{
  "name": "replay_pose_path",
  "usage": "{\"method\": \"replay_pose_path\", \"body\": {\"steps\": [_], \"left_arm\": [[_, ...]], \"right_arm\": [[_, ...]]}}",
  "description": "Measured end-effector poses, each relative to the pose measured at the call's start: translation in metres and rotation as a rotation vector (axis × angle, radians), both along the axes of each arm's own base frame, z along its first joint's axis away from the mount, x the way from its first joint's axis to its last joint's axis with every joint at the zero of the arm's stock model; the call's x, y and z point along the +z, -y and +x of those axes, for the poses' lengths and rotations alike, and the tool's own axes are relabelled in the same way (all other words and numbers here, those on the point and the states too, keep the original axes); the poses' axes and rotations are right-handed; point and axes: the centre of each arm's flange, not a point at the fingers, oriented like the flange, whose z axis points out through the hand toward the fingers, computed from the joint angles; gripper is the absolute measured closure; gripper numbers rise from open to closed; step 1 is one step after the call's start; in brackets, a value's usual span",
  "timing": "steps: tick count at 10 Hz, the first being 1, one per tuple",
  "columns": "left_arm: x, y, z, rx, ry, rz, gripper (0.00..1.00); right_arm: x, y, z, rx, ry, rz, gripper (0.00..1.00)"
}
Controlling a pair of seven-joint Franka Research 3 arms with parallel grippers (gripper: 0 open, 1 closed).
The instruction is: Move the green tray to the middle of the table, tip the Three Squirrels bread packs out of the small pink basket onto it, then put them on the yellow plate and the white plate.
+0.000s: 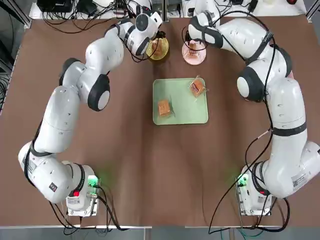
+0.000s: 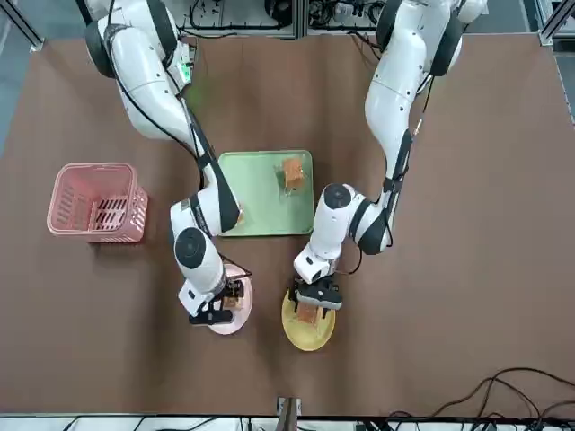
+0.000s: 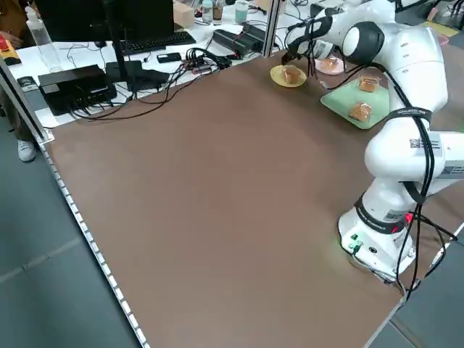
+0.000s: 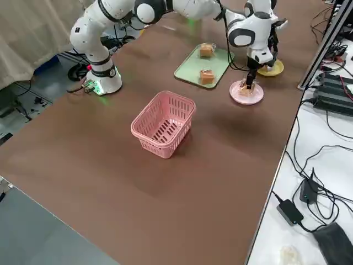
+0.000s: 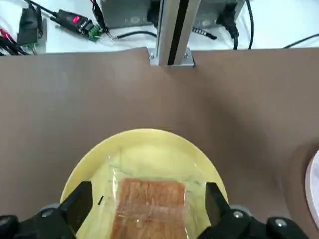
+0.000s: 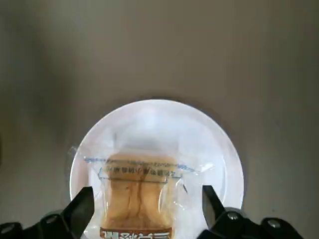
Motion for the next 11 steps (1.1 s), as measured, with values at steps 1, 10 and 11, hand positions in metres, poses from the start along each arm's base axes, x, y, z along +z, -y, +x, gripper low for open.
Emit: {"method": "replay_pose_path", "body": {"steps": [1,10,11], "left_arm": [[0.002,-0.001,-0.003,0.018,-0.059,0.043,0.0],[0.019,0.056,-0.197,0.195,-0.563,0.188,0.0],[0.02,0.064,-0.217,0.23,-0.579,0.177,0.0]], "right_arm": [[0.009,0.005,0.001,-0.007,0.002,0.002,0.04],[0.034,0.007,-0.189,0.093,-0.132,0.072,0.04],[0.015,0.006,-0.207,0.108,-0.138,0.072,0.04]]}}
